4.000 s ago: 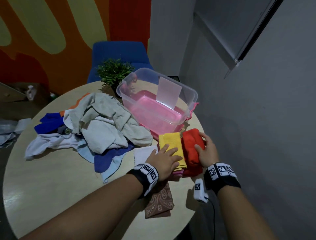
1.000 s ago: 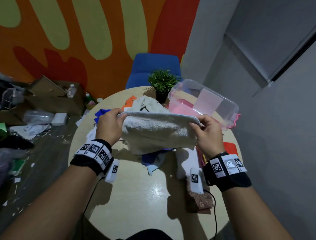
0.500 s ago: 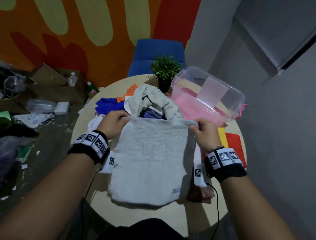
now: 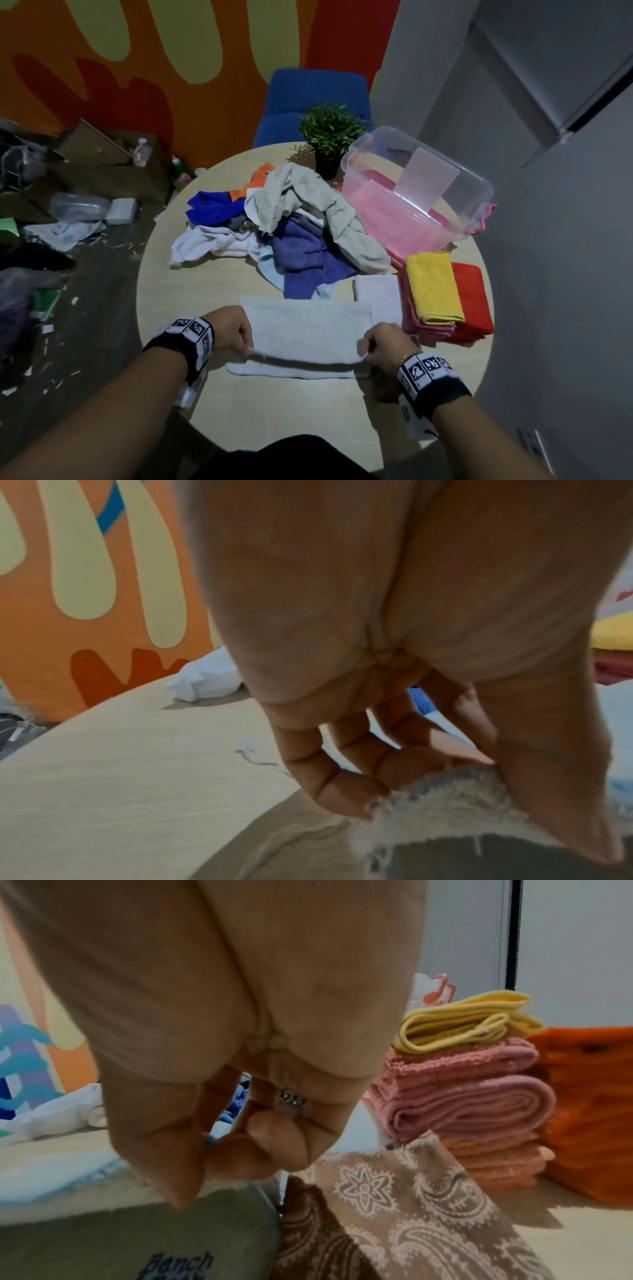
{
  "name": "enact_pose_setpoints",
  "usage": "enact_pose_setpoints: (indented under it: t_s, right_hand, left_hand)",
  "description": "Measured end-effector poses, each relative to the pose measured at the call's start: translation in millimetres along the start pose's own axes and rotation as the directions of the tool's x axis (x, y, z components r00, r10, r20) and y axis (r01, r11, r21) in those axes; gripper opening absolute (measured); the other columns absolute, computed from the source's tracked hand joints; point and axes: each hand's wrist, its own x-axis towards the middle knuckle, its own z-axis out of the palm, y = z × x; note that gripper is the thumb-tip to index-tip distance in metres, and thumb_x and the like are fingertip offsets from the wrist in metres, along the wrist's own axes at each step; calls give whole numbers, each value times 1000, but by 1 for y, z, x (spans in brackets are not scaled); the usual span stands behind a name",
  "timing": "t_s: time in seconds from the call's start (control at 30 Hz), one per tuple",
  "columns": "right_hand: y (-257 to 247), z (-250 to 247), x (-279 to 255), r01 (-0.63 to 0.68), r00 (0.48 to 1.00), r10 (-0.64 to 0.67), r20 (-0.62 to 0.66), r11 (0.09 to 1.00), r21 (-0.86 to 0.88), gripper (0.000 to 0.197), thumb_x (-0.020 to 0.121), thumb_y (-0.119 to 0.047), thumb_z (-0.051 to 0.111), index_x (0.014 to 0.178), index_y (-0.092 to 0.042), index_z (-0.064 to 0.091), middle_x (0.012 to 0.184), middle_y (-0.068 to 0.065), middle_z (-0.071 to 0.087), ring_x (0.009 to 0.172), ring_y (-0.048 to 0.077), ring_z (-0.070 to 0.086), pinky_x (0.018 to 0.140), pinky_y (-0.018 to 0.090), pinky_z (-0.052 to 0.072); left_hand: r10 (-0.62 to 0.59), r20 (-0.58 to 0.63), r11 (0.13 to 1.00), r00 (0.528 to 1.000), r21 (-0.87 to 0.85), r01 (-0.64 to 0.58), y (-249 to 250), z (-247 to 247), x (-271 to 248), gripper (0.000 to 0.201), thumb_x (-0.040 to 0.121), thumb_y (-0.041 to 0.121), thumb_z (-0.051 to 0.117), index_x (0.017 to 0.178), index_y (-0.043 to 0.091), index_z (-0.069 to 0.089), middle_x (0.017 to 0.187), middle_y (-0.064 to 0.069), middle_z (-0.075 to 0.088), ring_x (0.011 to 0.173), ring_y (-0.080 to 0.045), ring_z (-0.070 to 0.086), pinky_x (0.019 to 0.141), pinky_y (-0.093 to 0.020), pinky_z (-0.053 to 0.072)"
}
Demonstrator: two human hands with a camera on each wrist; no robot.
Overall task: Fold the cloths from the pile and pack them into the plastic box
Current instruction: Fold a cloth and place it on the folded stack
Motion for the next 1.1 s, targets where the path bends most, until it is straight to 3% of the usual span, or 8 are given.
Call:
enact_pose_setpoints:
  t_s: [0.2, 0.33, 0.47, 0.6, 0.77, 0.93, 1.03, 1.1]
  right_hand:
    - [-2, 4, -3, -6, 998, 12, 67, 995, -98, 13, 74, -33, 70, 84, -27, 76, 89, -8, 73, 85, 13, 68, 81, 25, 55]
    - [-2, 2, 19, -105, 959, 108, -260, 994, 27, 37, 84, -32, 65, 115, -16, 55, 117, 4, 51, 106, 27, 59, 91, 40, 51]
    - [-9, 10, 39, -208, 955, 190, -228, 977, -56, 50, 85, -39, 66, 126, -16, 49, 125, 6, 42, 118, 31, 46, 96, 44, 47]
    - [-17, 15, 42, -102, 942, 76, -327, 993, -63, 26, 95, -36, 57, 112, -18, 60, 116, 8, 58, 111, 30, 52, 90, 38, 46]
    - [-54, -3, 18, 316, 887, -131, -443, 872, 374, 15, 90, -23, 69, 90, -25, 55, 76, -8, 63, 70, 4, 59, 67, 25, 43]
    - [-79, -50, -15, 552, 756, -133, -641, 655, 516, 35, 80, -22, 81, 91, -22, 49, 77, -4, 54, 68, 7, 51, 61, 21, 42]
    - [-75, -71, -25, 543, 771, -197, -605, 699, 465, 36, 72, -22, 87, 84, -24, 53, 72, -6, 58, 65, 3, 49, 61, 23, 39]
    - [-72, -80, -27, 572, 756, -240, -609, 693, 438, 33, 72, -23, 88, 86, -29, 58, 80, -15, 64, 78, 2, 59, 72, 24, 45]
  left_hand:
    - [9, 188, 999, 982, 31, -15, 1, 12, 6, 18, 60, 33, 92, 71, 24, 81, 76, 6, 77, 76, -12, 73, 69, -25, 57]
    - [-38, -57, 999, 998, -4, 38, 6, 7, 14, 25, 64, 43, 88, 68, 20, 78, 70, 7, 75, 70, -8, 71, 68, -28, 58]
    - [19, -222, 1000, 975, -1, -20, 20, 2, 21, 13, 80, 27, 71, 67, 25, 72, 77, 10, 75, 77, -5, 68, 74, -25, 55]
    - [123, -389, 984, 913, -72, -164, 43, -1, 22, 9, 90, 22, 67, 97, 26, 72, 93, 8, 69, 84, -10, 61, 79, -24, 47]
    - [427, -389, 886, 816, 1, -463, 99, -9, 4, 76, 86, 34, 76, 150, 39, 34, 135, 20, 50, 121, -2, 42, 103, -22, 37]
    - [526, -447, 780, 724, -87, -620, 138, -54, -29, 50, 96, 22, 64, 140, 38, 44, 118, 11, 63, 104, 4, 58, 88, -15, 47]
    - [564, -508, 719, 651, -86, -690, 145, -83, -48, 24, 95, 10, 63, 116, 22, 66, 111, 11, 64, 105, 4, 59, 88, -8, 44]
    - [557, -533, 714, 637, -84, -695, 146, -98, -57, 16, 94, 7, 65, 101, 21, 70, 102, 10, 65, 98, 0, 62, 84, -11, 47]
